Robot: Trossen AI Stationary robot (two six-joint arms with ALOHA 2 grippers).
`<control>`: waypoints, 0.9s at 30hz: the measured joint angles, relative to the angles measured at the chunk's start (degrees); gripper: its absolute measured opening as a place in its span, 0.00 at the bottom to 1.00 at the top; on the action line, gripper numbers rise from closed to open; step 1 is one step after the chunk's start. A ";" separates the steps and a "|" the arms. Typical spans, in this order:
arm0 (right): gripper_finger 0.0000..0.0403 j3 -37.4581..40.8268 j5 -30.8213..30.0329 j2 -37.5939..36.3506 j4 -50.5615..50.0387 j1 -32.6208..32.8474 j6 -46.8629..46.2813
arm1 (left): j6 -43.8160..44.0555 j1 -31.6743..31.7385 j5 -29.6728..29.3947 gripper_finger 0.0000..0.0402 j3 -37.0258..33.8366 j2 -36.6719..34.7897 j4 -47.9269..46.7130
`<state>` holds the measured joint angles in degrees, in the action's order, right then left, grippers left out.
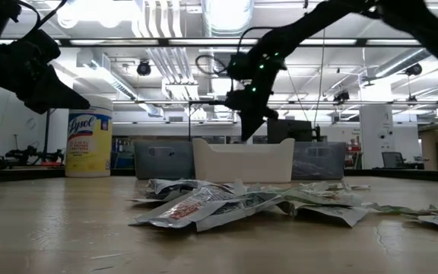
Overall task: Pick & Place First Aid Supplies
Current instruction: Put the alcohol pad into the middle black bin
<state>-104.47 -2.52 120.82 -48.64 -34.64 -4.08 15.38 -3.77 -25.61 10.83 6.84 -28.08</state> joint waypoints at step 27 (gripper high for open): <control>0.04 -25.37 -0.03 16.78 -23.20 -0.01 9.17 | 2.77 0.00 0.00 0.13 0.00 0.00 -1.27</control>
<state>-129.84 -2.55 137.60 -71.84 -34.65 5.09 18.15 -3.77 -25.61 10.83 6.84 -29.34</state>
